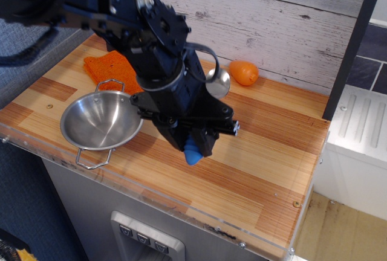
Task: Move spoon to right of wok, pointed up and down.
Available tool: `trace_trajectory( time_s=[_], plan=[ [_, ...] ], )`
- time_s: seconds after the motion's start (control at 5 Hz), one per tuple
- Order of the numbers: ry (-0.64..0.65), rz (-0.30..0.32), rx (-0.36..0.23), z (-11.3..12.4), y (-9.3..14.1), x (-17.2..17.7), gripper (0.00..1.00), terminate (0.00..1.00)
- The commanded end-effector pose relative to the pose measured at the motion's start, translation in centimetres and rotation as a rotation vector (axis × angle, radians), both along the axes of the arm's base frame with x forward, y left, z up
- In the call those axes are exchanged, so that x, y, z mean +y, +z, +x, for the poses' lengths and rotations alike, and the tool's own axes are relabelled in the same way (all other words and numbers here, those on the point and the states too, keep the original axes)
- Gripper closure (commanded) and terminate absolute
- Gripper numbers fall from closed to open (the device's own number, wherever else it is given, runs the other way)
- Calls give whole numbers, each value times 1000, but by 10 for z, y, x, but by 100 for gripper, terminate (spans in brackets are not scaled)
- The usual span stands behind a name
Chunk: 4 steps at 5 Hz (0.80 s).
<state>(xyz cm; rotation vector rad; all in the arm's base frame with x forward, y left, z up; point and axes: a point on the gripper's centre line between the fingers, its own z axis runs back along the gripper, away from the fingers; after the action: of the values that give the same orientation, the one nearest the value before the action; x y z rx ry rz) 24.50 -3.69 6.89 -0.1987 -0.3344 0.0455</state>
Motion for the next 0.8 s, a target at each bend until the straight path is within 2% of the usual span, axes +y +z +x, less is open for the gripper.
trace_trajectory(
  time_s=[0.0, 0.2, 0.6],
  plan=[
    [-30, 93, -8, 14, -9, 26, 100, 0],
    [-32, 106, 33, 14, -18, 29, 100, 0],
    [-12, 90, 82, 21, -33, 43, 100, 0]
  ],
)
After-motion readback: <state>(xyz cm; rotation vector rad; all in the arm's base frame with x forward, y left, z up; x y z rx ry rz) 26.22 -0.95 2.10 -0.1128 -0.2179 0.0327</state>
